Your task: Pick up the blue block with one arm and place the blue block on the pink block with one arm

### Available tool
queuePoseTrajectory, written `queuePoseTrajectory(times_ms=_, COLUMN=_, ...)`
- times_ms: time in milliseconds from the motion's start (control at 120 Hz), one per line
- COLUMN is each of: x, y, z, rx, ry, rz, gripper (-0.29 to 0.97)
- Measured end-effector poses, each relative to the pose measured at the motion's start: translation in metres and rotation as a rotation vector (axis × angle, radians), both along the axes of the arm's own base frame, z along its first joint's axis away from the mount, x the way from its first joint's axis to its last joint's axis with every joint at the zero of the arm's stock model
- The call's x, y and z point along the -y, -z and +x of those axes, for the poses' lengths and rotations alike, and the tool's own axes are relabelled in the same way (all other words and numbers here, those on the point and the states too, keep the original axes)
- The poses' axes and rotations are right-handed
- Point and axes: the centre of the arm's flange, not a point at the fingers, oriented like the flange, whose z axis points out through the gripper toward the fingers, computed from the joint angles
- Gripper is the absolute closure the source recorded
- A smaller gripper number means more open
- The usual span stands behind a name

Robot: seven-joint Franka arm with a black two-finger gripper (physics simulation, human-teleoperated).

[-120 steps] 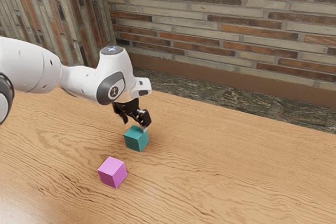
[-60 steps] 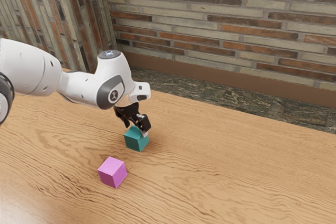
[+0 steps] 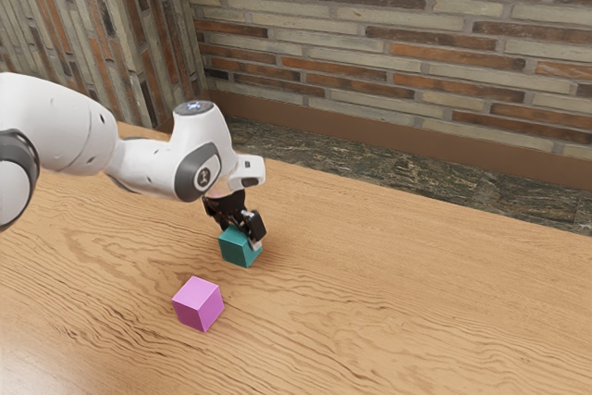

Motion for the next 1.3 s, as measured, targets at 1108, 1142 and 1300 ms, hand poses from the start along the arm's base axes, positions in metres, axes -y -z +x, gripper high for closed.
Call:
queuePoseTrajectory(times_ms=1108, x=-0.0011, y=0.0016, z=-0.0048, rx=-0.050, ry=-0.090, rz=-0.038, gripper=0.03)
queuePoseTrajectory(times_ms=1142, x=-0.0011, y=0.0015, z=-0.0048, rx=-0.050, ry=-0.092, rz=-0.038, gripper=0.07)
queuePoseTrajectory(times_ms=1300, x=-0.0002, y=0.0015, z=-0.0048, rx=-0.051, ry=-0.099, rz=-0.038, gripper=0.26)
